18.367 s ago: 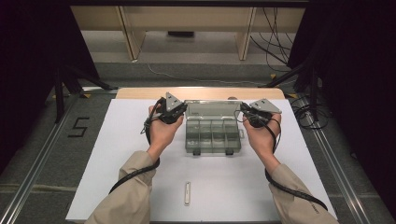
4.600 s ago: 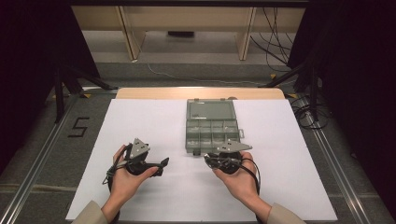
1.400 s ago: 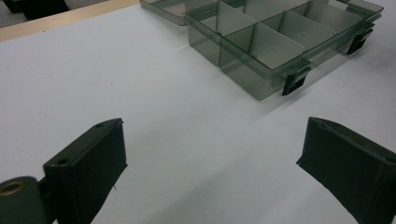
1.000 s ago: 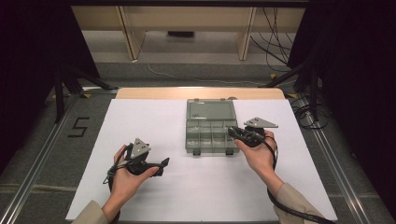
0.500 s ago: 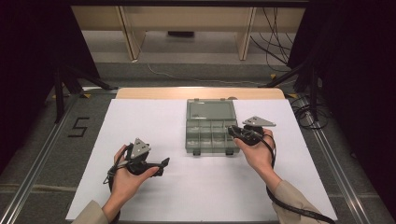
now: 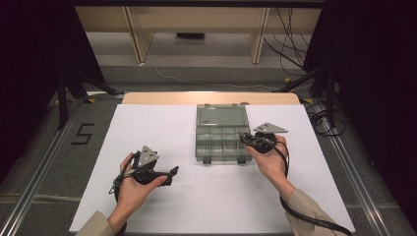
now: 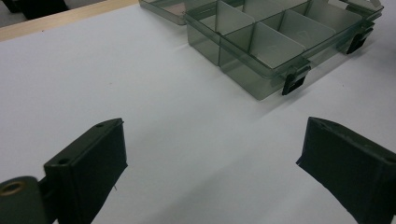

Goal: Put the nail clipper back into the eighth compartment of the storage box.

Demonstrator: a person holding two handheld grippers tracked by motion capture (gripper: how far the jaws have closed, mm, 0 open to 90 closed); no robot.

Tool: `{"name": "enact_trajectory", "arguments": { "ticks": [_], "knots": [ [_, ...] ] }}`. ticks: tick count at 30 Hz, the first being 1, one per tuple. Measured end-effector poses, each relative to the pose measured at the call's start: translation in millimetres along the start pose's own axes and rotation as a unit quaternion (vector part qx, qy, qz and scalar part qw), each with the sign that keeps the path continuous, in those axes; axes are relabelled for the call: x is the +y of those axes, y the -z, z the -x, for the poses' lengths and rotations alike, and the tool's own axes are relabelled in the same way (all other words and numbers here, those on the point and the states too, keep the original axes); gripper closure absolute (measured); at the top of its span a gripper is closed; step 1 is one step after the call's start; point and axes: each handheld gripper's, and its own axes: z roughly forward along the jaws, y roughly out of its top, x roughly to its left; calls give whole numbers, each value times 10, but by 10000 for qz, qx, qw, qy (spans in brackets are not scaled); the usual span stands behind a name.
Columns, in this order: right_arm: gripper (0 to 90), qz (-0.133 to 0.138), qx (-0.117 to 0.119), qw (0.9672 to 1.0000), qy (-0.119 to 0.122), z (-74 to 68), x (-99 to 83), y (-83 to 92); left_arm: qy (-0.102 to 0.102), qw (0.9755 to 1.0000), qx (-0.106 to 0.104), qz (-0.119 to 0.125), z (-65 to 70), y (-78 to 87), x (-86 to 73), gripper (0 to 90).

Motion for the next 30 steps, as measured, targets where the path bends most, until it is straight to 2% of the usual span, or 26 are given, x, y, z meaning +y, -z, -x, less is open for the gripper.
{"name": "enact_trajectory", "arguments": {
  "ticks": [2,4,5,7,9,13,15,20,21,24,25,26,27,28,30],
  "knots": [
    [777,-19,40,10000,-47,-5,-5,-6,-23,10000,8,2,1,1,1,63],
    [778,-4,23,10000,19,4,-11,-16,-6,10000,7,7,3,-2,1,62],
    [777,-52,54,10000,-43,-4,-11,-15,-21,10000,15,-1,1,-1,1,63],
    [777,-51,6,10000,67,7,-22,-28,-1,10000,3,-4,3,-5,0,63],
    [777,-116,7,9999,16,0,-24,-21,-3,10000,-15,-17,4,-4,0,63],
    [778,-162,-59,9998,114,5,-45,-39,-24,10000,-11,-21,4,-7,0,63],
    [778,-236,-50,9997,51,-3,-42,-34,-19,10000,-9,-21,3,-9,-1,63],
    [777,-300,-31,9995,77,-1,-52,-47,-13,10000,-28,-24,2,-10,-1,62],
    [777,-302,-98,9994,159,7,-57,-46,-17,10000,-26,-27,3,-10,-1,63],
    [777,-337,-91,9992,213,12,-58,-53,-25,10000,-27,-28,2,-13,-3,62],
    [777,-384,-79,9990,214,8,-60,-51,-24,10000,-27,-27,2,-13,-3,63],
    [777,-438,-99,9989,96,-10,-59,-49,-23,10000,-22,-23,3,-14,-3,63],
    [777,-483,-84,9987,134,-7,-58,-47,-15,10000,-9,-26,4,-14,-3,63],
    [777,-416,-91,9985,345,16,-64,-62,-2,10000,-7,-24,5,-15,-5,63],
    [777,-375,-111,9985,391,16,-70,-80,0,10000,-8,-25,5,-16,-5,63]
  ]
}}
